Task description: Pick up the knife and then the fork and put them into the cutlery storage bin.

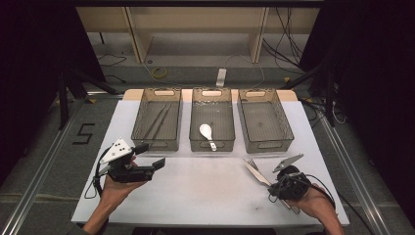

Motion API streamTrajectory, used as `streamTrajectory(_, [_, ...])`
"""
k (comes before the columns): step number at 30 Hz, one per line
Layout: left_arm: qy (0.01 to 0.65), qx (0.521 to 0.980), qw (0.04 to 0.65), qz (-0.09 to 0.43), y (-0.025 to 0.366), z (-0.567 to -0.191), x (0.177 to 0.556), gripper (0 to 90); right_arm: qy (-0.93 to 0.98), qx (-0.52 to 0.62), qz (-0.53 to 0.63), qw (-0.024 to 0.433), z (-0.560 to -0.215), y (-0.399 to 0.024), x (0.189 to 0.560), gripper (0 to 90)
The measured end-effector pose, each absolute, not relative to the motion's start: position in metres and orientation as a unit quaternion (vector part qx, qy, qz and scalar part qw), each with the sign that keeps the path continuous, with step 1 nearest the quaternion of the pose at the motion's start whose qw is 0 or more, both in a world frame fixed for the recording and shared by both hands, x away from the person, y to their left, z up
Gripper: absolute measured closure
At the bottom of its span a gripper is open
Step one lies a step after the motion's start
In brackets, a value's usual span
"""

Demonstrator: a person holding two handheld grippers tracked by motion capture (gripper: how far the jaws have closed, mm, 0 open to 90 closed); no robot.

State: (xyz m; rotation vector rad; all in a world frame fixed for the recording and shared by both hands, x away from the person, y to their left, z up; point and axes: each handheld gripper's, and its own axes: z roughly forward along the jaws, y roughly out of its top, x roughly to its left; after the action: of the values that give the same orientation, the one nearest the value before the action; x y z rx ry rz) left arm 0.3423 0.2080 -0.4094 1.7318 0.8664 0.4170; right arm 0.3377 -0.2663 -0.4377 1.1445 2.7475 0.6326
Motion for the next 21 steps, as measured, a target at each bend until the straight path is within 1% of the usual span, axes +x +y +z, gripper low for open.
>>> streamTrajectory(2, [0.366,0.731,0.547,0.176,0.208,-0.41,0.342,15.4,0.899,0.375,0.22,0.057,-0.431,-0.266,0.338,59.8])
streamTrajectory(3, [0.367,0.731,0.547,0.176,0.208,-0.41,0.343,15.4,0.895,0.384,0.218,0.065,-0.428,-0.266,0.339,55.4])
streamTrajectory(5, [0.367,0.731,0.547,0.176,0.208,-0.41,0.343,15.4,0.891,0.392,0.216,0.08,-0.425,-0.265,0.343,49.9])
streamTrajectory(7, [0.366,0.732,0.547,0.177,0.208,-0.41,0.342,15.4,0.888,0.4,0.209,0.085,-0.426,-0.264,0.348,43.8])
streamTrajectory(9, [0.368,0.731,0.547,0.177,0.208,-0.41,0.343,15.4,0.888,0.404,0.204,0.084,-0.429,-0.263,0.352,41.1])
streamTrajectory(13, [0.367,0.732,0.546,0.176,0.208,-0.41,0.343,15.4,0.892,0.403,0.189,0.08,-0.437,-0.259,0.359,39.2])
streamTrajectory(18, [0.367,0.731,0.547,0.176,0.208,-0.41,0.343,15.4,0.898,0.397,0.173,0.073,-0.444,-0.253,0.365,39.4])
streamTrajectory(21, [0.368,0.731,0.548,0.176,0.208,-0.41,0.343,15.4,0.899,0.401,0.162,0.067,-0.448,-0.252,0.367,41.8])
